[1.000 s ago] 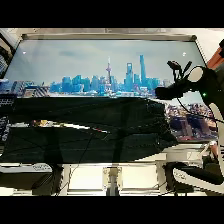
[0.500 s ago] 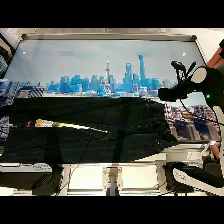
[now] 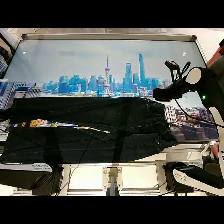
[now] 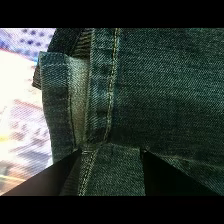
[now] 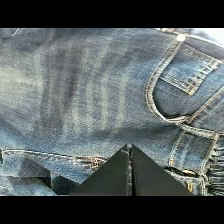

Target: Fold the clothes and pants, and hang the long-sleeved shirts on hangers.

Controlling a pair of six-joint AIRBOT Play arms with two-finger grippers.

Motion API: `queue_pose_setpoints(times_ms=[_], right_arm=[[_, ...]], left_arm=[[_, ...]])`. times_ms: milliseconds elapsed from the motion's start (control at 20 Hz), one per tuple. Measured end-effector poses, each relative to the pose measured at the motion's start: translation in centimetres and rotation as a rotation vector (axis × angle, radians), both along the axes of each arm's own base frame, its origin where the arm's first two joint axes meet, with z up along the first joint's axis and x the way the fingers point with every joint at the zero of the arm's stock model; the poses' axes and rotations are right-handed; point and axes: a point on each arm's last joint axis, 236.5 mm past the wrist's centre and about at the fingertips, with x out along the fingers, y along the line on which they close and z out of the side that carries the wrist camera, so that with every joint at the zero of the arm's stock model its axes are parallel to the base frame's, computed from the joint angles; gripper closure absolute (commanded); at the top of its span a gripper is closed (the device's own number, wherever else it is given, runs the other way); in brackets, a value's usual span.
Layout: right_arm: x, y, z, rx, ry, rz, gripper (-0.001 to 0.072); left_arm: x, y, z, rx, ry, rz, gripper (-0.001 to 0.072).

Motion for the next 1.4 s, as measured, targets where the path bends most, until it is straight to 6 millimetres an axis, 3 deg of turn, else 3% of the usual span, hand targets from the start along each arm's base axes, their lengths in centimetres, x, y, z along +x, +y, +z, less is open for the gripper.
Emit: queue_pose_setpoints(times_ms=[400, 650, 700, 750, 800, 950, 1050, 1150, 1300, 1400], right_arm=[[0.2, 0.2, 0.0, -0.008, -0.012, 0.009, 0.0692], [0.8, 0.2, 0.2, -0.008, -0.037, 0.005, 0.0693], [0.8, 0.2, 0.2, -0.008, -0.039, 0.004, 0.0693], [0.9, 0.2, 0.2, -0.007, -0.042, 0.004, 0.0692], [0.9, 0.2, 0.2, -0.007, -0.043, 0.003, 0.0692], [0.9, 0.2, 0.2, -0.007, -0.045, 0.003, 0.0692], [0.9, 0.2, 0.2, -0.008, -0.045, 0.003, 0.0693], [0.9, 0.2, 0.2, -0.008, -0.045, 0.004, 0.0692], [0.9, 0.2, 0.2, -0.012, -0.047, 0.011, 0.0692], [1.0, 0.1, 0.2, -0.018, -0.050, 0.019, 0.0693]], left_arm=[[0.4, 1.1, 1.7, 0.057, -0.039, 0.008, 0.0305], [0.5, 0.6, 0.4, 0.022, -0.025, 0.027, 0.0306], [0.4, 0.5, 0.0, 0.012, -0.017, 0.025, 0.0364], [0.4, 0.3, -0.2, 0.006, -0.014, 0.025, 0.0601], [0.4, 0.2, -0.4, -0.003, -0.008, 0.025, 0.0686], [0.3, -0.4, -0.1, -0.022, -0.004, 0.030, 0.0686], [0.7, -0.6, 1.9, -0.021, -0.047, 0.061, 0.0686], [1.4, -0.8, 5.9, -0.001, -0.134, 0.098, 0.0686], [2.0, -1.6, 14.7, 0.058, -0.321, 0.160, 0.0686], [1.3, -2.7, 20.8, 0.088, -0.452, 0.224, 0.0686]])
